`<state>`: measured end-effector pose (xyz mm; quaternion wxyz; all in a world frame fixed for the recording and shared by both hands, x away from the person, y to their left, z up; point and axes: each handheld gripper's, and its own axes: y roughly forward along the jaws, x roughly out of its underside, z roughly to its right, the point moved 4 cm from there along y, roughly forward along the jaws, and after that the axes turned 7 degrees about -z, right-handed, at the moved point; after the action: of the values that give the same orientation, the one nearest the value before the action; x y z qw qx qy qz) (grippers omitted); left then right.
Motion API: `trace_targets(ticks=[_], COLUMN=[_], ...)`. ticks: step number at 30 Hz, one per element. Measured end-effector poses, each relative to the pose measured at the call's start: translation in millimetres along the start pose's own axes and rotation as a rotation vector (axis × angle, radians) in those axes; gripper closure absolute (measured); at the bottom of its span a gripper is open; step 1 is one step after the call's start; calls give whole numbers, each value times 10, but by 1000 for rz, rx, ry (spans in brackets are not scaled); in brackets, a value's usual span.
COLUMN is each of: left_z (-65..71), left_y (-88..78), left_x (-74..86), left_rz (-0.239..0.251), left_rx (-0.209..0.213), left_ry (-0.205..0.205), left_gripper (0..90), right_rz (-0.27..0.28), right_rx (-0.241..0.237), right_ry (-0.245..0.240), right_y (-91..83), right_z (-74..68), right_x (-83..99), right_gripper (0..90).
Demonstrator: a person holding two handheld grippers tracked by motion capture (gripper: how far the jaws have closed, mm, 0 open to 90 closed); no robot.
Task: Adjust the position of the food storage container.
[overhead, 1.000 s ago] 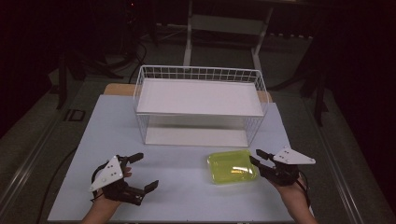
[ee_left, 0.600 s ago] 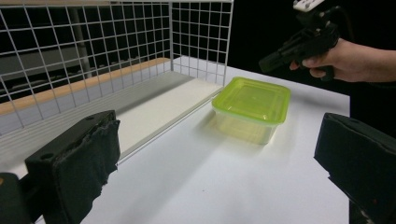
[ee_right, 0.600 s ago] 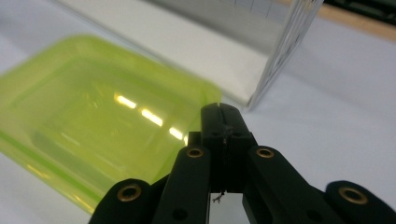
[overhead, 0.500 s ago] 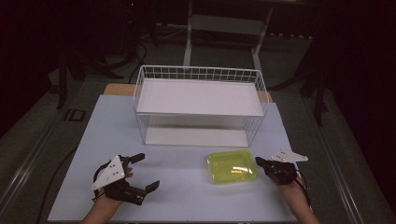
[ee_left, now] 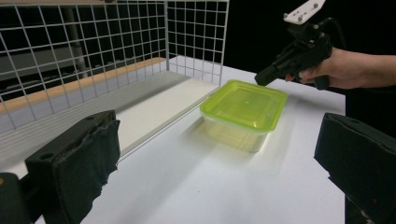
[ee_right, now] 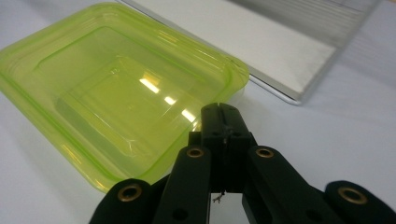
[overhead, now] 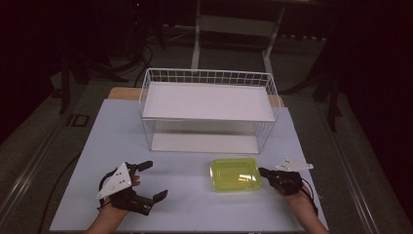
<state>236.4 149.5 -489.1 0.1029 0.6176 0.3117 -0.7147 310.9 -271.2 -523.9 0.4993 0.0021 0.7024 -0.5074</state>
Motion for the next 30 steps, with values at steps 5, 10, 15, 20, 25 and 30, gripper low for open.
trace_targets(ticks=[5, 10, 15, 20, 25, 30], left_z=[14, 26, 37, 47, 37, 40], left_y=[10, 23, 39, 40, 35, 33], left_x=[3, 9, 23, 28, 33, 40], left_rz=[-5, -4, -11, -12, -8, -10], left_rx=[3, 13, 20, 24, 28, 28], left_ry=[5, 1, 3, 0, -13, -12], left_gripper=[6, 6, 6, 6, 6, 6], right_rz=[-25, -20, -33, -33, -17, -33], right_rx=[-30, -68, -89, -69, -69, -72], right_ry=[-37, -32, -62, -55, -39, -40], right_y=[72, 136, 184, 173, 167, 240], right_z=[-121, -207, -276, -270, -249, -279], right_x=[-95, -139, -136, -161, -182, -192], right_gripper=[900, 900, 900, 900, 900, 900])
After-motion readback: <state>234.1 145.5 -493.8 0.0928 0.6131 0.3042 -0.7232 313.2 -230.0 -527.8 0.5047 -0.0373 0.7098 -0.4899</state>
